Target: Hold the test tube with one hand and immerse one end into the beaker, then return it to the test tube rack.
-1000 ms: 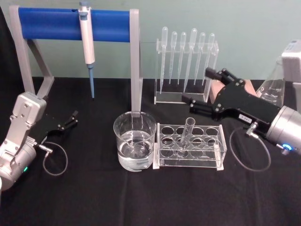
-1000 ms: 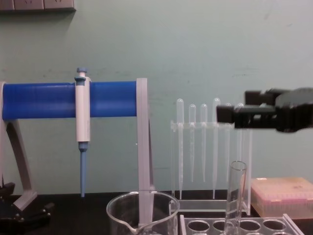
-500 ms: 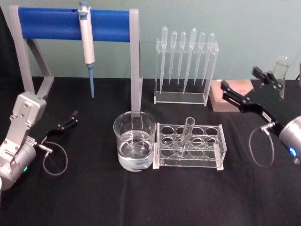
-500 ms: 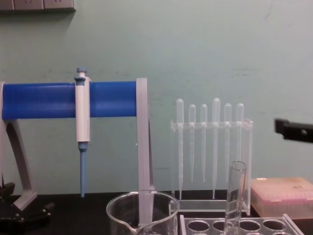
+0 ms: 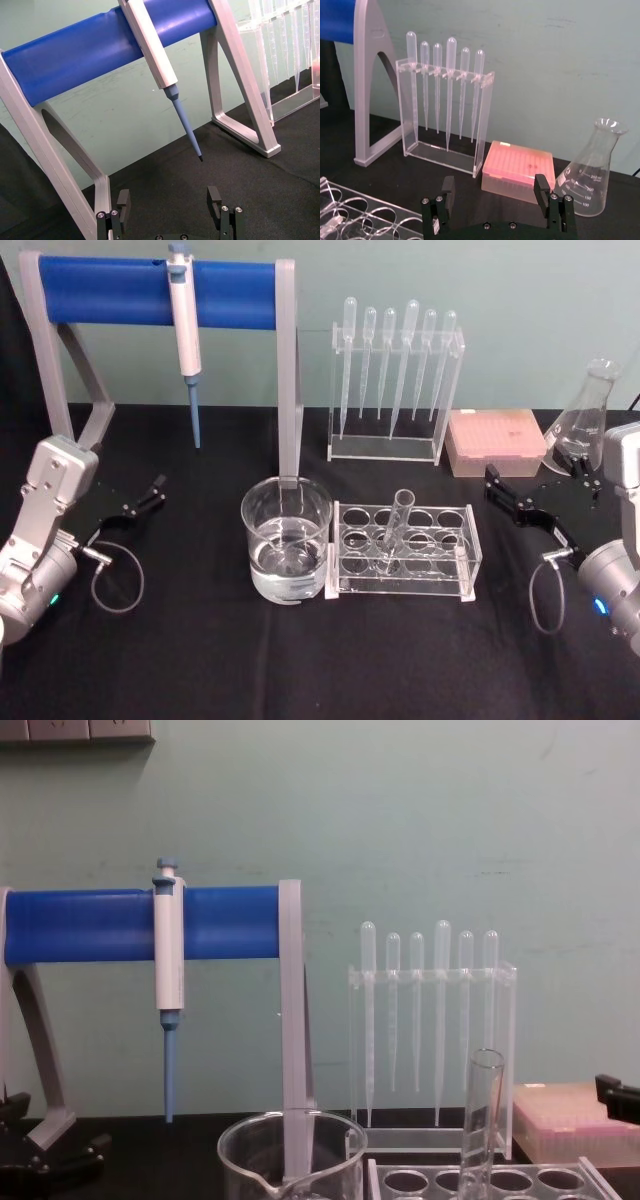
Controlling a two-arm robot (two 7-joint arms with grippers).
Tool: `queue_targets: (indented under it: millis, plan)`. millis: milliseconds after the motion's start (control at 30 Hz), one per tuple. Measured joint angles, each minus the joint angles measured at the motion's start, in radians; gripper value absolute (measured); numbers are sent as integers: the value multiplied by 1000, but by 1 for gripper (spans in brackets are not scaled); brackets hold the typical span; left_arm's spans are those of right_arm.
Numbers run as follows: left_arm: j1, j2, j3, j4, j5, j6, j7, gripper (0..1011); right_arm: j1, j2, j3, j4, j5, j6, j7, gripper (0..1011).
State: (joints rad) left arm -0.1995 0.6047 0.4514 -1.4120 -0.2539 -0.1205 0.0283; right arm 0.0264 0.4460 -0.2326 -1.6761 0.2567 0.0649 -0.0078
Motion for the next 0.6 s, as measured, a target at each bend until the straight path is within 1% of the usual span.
queue_targets:
  millis: [67,233,600]
  plan:
    - [0,0,0,0,0,0,0,1000,-1,-2,1,4,-3,0,4,1000]
    - [0,0,0,0,0,0,0,1000,3,1,0,16,-3,-6,50,1000]
    - [0,0,0,0,0,0,0,1000,3,1,-1,13,-2,-6,42,1000]
